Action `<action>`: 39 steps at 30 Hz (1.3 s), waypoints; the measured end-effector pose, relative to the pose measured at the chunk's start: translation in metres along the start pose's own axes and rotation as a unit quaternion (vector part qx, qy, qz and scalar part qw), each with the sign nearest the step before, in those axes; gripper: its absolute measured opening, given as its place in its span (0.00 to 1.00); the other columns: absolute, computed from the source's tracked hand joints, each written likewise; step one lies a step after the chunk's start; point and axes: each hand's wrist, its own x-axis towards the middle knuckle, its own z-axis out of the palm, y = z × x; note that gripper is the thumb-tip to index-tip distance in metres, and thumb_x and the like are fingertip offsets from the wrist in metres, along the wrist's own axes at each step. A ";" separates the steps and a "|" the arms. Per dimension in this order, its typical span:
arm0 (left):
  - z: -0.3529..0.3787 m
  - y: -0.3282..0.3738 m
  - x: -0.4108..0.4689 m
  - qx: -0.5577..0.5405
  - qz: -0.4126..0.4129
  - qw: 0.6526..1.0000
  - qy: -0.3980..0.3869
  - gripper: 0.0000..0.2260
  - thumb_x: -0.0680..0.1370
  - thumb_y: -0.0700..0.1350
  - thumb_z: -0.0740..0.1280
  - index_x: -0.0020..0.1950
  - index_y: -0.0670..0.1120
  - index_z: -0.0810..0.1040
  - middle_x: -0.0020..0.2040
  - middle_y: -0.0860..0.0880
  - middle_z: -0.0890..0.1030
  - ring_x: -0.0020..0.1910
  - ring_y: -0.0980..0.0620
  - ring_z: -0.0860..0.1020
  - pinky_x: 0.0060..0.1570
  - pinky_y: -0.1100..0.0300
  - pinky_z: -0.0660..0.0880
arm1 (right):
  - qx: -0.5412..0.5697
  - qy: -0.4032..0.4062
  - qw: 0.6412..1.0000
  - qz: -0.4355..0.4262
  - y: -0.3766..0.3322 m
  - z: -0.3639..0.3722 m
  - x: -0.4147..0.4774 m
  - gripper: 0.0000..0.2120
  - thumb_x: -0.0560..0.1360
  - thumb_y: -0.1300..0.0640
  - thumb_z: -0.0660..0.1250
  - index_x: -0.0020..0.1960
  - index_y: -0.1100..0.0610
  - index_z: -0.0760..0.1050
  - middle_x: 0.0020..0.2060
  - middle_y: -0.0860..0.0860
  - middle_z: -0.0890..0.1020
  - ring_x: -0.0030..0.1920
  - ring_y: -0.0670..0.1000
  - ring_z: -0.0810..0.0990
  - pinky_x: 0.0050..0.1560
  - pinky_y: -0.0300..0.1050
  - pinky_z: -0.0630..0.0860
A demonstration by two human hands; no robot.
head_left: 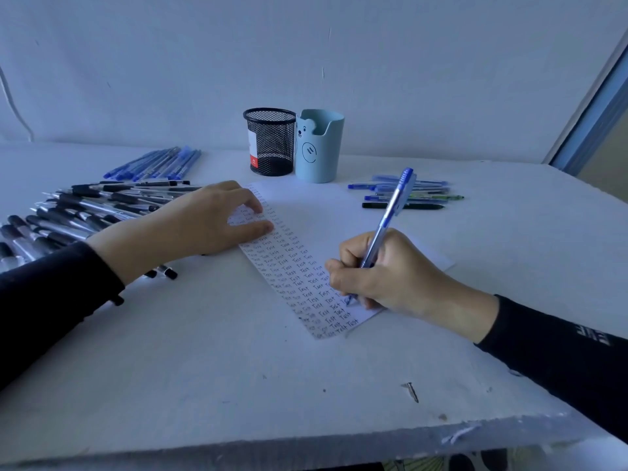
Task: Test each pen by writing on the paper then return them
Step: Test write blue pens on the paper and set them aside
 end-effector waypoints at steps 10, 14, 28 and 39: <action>0.001 -0.001 0.000 0.000 0.001 1.000 0.005 0.26 0.70 0.70 0.58 0.59 0.56 0.76 0.58 0.55 0.74 0.54 0.52 0.75 0.55 0.54 0.73 | 0.001 -0.006 1.000 0.009 -0.004 0.000 -0.001 0.21 0.73 0.67 0.69 0.26 0.58 0.64 0.21 0.43 0.73 0.21 0.47 0.68 0.24 0.36 0.67; 0.001 0.001 0.000 -0.001 0.000 1.000 0.010 0.25 0.70 0.69 0.59 0.59 0.55 0.76 0.59 0.54 0.74 0.54 0.51 0.75 0.54 0.55 0.73 | -0.016 -0.017 1.000 0.003 -0.005 -0.001 -0.002 0.22 0.72 0.68 0.69 0.25 0.58 0.63 0.20 0.42 0.74 0.24 0.50 0.70 0.25 0.38 0.67; -0.001 0.002 -0.002 0.003 0.003 1.000 0.007 0.28 0.69 0.71 0.57 0.59 0.55 0.76 0.59 0.54 0.75 0.54 0.51 0.76 0.55 0.53 0.73 | -0.016 -0.015 1.000 -0.010 -0.003 -0.001 0.000 0.22 0.72 0.69 0.68 0.25 0.57 0.61 0.20 0.43 0.72 0.23 0.44 0.69 0.24 0.36 0.65; -0.002 0.004 -0.002 0.000 -0.001 1.000 0.002 0.29 0.68 0.71 0.57 0.59 0.55 0.76 0.59 0.54 0.74 0.54 0.51 0.75 0.55 0.53 0.73 | -0.026 -0.005 1.000 -0.013 -0.002 -0.002 0.001 0.23 0.72 0.69 0.68 0.24 0.56 0.62 0.20 0.42 0.72 0.25 0.47 0.70 0.24 0.36 0.65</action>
